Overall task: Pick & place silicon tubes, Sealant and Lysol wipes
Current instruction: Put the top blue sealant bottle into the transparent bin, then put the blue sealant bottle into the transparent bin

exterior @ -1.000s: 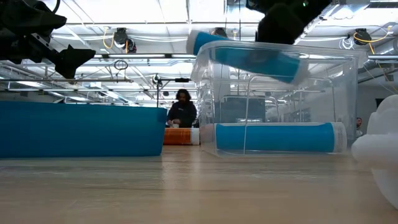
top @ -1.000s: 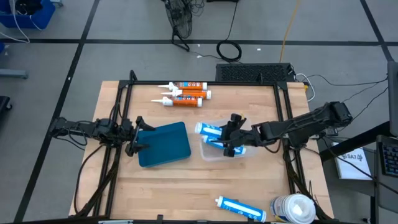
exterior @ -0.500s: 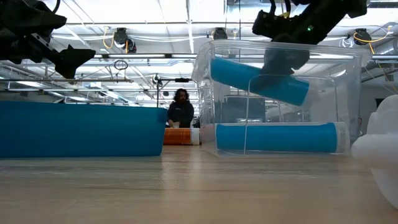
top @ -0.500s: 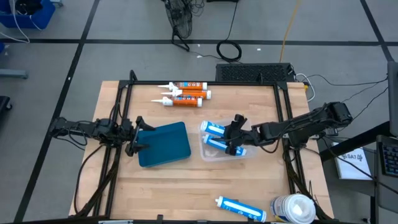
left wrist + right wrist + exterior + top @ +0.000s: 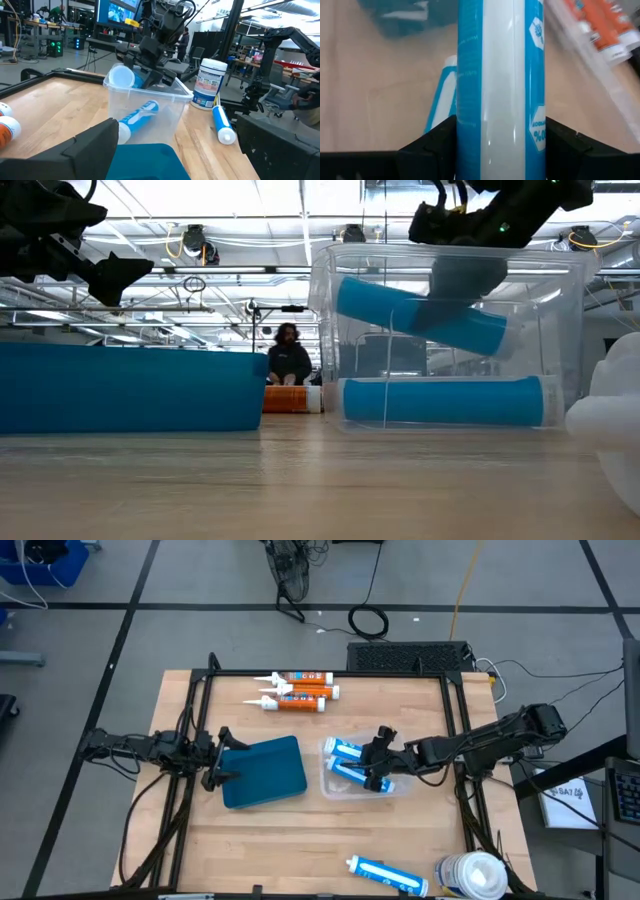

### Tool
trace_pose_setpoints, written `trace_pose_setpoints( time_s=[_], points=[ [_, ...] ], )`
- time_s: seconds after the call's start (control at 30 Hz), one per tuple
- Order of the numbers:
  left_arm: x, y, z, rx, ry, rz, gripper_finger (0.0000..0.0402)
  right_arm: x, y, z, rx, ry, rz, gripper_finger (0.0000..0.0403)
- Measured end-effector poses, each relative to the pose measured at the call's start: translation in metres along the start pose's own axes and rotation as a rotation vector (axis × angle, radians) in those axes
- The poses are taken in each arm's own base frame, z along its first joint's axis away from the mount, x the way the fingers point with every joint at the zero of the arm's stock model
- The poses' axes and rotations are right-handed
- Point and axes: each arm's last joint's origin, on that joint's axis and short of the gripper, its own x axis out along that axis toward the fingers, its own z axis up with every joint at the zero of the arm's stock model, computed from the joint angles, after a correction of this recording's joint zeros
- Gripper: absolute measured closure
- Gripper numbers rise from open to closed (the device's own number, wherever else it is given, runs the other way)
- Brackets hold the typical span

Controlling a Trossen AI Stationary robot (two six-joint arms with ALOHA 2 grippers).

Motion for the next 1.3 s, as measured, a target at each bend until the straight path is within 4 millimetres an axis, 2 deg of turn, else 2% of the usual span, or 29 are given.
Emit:
trace_pose_setpoints(
  time_s=[0.37,0.63,0.9,1.3],
  points=[
    [0.000,0.000,0.000,0.000,0.000,0.000,0.0007,0.000,0.001,-0.002,0.013,0.023,0.024,0.0194],
    [0.000,0.000,0.000,0.000,0.000,0.000,0.0007,0.000,0.001,-0.002,0.013,0.024,0.025,0.0168],
    [0.000,0.000,0.000,0.000,0.000,0.000,0.0007,-0.001,0.002,-0.002,0.010,0.021,0.028,0.0164],
    [0.000,0.000,0.000,0.000,0.000,0.000,0.0007,-0.005,0.012,0.011,0.055,-0.122,0.086,0.0164]
  ],
)
